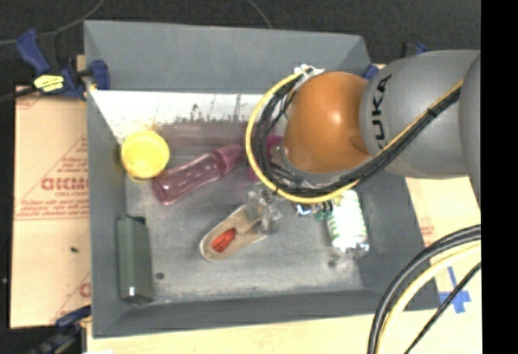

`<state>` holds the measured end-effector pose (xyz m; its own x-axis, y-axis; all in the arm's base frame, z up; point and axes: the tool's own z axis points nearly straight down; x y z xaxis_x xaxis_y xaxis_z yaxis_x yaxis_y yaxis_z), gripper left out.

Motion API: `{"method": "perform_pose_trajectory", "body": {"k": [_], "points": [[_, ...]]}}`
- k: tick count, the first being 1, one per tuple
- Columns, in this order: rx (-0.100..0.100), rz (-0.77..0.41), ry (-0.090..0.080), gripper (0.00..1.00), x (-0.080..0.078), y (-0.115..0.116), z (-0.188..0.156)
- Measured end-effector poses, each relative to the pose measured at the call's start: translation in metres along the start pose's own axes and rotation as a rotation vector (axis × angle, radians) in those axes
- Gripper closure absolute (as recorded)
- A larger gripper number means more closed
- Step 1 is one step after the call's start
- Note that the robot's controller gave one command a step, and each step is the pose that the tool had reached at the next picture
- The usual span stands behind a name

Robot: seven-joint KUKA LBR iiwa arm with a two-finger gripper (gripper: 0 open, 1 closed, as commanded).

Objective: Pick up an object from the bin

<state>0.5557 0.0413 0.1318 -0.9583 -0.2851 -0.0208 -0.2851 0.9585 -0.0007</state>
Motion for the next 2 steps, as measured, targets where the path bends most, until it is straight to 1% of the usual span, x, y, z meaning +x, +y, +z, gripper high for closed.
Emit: {"method": "perform_pose_trajectory", "body": {"k": [1,2], "points": [[-0.002,-0.008,0.015,1.00,0.003,0.000,-0.057],[0.000,-0.008,0.003,1.00,0.002,-0.007,-0.086]]}}
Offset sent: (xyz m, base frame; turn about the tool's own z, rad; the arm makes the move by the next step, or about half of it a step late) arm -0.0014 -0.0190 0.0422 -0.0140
